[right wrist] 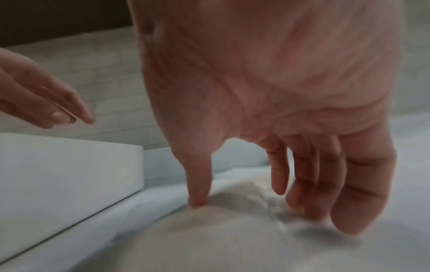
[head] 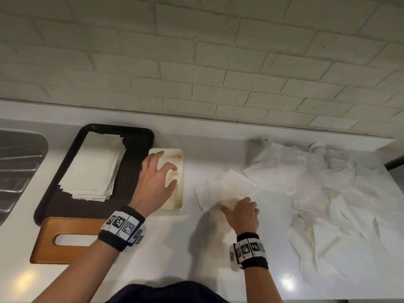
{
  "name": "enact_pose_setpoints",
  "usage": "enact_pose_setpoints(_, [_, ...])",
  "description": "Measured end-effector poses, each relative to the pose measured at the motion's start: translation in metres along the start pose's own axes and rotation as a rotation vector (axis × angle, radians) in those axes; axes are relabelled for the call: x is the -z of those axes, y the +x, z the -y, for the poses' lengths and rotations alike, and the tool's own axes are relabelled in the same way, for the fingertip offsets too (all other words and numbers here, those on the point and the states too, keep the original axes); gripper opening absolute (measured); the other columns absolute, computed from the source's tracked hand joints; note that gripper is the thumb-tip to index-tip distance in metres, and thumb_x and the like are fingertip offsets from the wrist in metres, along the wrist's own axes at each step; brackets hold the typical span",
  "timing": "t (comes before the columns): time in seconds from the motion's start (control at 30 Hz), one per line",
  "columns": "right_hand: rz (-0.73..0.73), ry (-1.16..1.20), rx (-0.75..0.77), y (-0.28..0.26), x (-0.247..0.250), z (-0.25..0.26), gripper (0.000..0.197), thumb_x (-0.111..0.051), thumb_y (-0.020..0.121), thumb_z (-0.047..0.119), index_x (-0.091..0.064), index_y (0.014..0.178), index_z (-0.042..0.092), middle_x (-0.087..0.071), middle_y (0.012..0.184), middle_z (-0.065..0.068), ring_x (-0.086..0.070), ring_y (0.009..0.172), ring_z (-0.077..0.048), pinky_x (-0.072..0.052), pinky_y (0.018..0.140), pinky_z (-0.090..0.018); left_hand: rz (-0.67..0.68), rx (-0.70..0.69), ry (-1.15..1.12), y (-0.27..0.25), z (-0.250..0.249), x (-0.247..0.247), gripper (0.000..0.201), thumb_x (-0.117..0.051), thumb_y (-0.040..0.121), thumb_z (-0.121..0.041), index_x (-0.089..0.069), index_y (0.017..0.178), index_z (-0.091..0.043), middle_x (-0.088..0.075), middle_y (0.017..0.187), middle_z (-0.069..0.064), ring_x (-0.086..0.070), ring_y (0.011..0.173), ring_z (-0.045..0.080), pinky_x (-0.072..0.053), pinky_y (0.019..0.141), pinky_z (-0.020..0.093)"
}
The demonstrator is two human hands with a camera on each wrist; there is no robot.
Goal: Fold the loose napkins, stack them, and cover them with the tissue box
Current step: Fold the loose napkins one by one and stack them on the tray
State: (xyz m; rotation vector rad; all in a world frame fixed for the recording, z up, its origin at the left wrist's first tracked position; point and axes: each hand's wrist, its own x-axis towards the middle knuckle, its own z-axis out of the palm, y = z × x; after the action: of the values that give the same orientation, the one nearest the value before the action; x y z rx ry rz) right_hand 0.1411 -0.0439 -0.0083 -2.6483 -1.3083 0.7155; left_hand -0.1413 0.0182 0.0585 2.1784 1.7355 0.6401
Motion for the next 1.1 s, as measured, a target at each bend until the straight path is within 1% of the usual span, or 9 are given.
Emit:
enact_pose_setpoints(0.2, [0.050, 0.387, 0.087, 0.001, 0.007, -0.024, 0.039, -0.083, 0.093, 0.039, -0.066, 0.117, 0.014, -0.072, 0.107, -0.004, -0.066, 0.101, -0.027, -0.049, 0.081, -0.035, 0.030, -0.090, -0.237, 0.003, -0.044, -0.011, 0.024, -0.075, 0.097, -0.026, -0.068, 0.120, -0.030, -0.059, 0.138, -0.009, -0.049, 0.130, 0.015, -0.035, 0.104, 0.024])
enact_pose_setpoints(0.37, [-0.129, 0.387, 0.223, -0.012, 0.051, -0.014, 0.021, -0.078, 0.095, 0.046, -0.063, 0.093, 0.032, -0.072, 0.085, 0.009, -0.066, 0.084, -0.024, -0.046, 0.065, -0.035, 0.175, -0.095, -0.345, 0.006, -0.057, -0.019, 0.015, -0.067, 0.103, -0.042, -0.066, 0.115, -0.032, -0.070, 0.109, -0.017, -0.065, 0.104, 0.003, -0.057, 0.093, 0.038])
enact_pose_setpoints(0.5, [-0.154, 0.524, 0.448, -0.027, 0.098, 0.001, 0.014, -0.081, 0.096, 0.035, -0.069, 0.090, 0.032, -0.074, 0.083, 0.018, -0.068, 0.078, -0.008, -0.048, 0.068, -0.025, 0.242, 0.004, -0.363, 0.008, -0.065, -0.015, 0.046, -0.047, 0.100, -0.073, -0.066, 0.097, -0.032, -0.074, 0.087, -0.014, -0.069, 0.089, 0.006, -0.059, 0.087, 0.041])
enact_pose_setpoints(0.63, [-0.102, 0.889, 0.567, -0.054, 0.123, 0.030, 0.013, -0.081, 0.098, 0.029, -0.073, 0.102, 0.020, -0.076, 0.092, -0.001, -0.071, 0.088, -0.028, -0.056, 0.076, -0.045, 0.355, 0.174, -0.647, 0.007, -0.085, 0.005, 0.068, -0.044, 0.092, -0.087, -0.071, 0.101, -0.025, -0.079, 0.084, -0.003, -0.076, 0.081, 0.015, -0.062, 0.087, 0.044])
enact_pose_setpoints(0.73, [-0.072, 1.038, 0.594, -0.065, 0.116, 0.048, 0.018, -0.081, 0.099, 0.027, -0.071, 0.107, 0.015, -0.075, 0.093, -0.011, -0.069, 0.089, -0.040, -0.056, 0.076, -0.051, 0.303, 0.318, -1.029, 0.010, -0.093, 0.017, 0.054, -0.063, 0.093, -0.075, -0.066, 0.125, -0.033, -0.080, 0.101, 0.001, -0.078, 0.098, 0.021, -0.064, 0.092, 0.043])
enact_pose_setpoints(0.83, [0.008, 1.023, 0.584, -0.068, 0.096, 0.058, 0.013, -0.077, 0.102, 0.027, -0.071, 0.104, 0.016, -0.068, 0.073, 0.001, -0.058, 0.066, -0.020, -0.048, 0.064, -0.043, 0.100, 0.377, -1.197, 0.018, -0.089, 0.017, 0.060, -0.083, 0.086, -0.060, -0.054, 0.137, -0.046, -0.076, 0.108, -0.003, -0.072, 0.108, 0.017, -0.056, 0.090, 0.038])
enact_pose_setpoints(0.97, [0.055, 0.930, 0.588, -0.076, 0.064, 0.071, 0.012, -0.068, 0.108, 0.030, -0.063, 0.097, 0.026, -0.055, 0.066, 0.013, -0.047, 0.062, -0.008, -0.042, 0.063, -0.034, -0.144, 0.330, -1.297, 0.025, -0.081, 0.028, 0.077, -0.088, 0.089, -0.015, -0.045, 0.148, -0.041, -0.070, 0.133, 0.014, -0.072, 0.122, 0.021, -0.057, 0.104, 0.040])
enact_pose_setpoints(1.0, [0.101, 0.970, 0.578, -0.080, 0.059, 0.077, 0.004, -0.067, 0.108, 0.030, -0.064, 0.109, 0.028, -0.068, 0.074, 0.010, -0.058, 0.067, -0.008, -0.048, 0.066, -0.034, -0.167, 0.326, -1.289, 0.026, -0.078, 0.032, 0.077, -0.086, 0.090, -0.008, -0.046, 0.149, -0.037, -0.072, 0.131, 0.014, -0.073, 0.120, 0.021, -0.058, 0.103, 0.040])
enact_pose_setpoints(1.1, [0.191, 1.015, 0.579, -0.094, 0.047, 0.094, 0.055, -0.075, 0.104, 0.028, -0.042, 0.148, 0.036, -0.082, 0.101, -0.002, -0.079, 0.089, -0.022, -0.065, 0.079, -0.043, -0.235, 0.344, -1.200, 0.030, -0.065, 0.043, 0.060, -0.084, 0.091, -0.004, -0.057, 0.143, -0.017, -0.080, 0.119, 0.007, -0.077, 0.112, 0.018, -0.062, 0.100, 0.038])
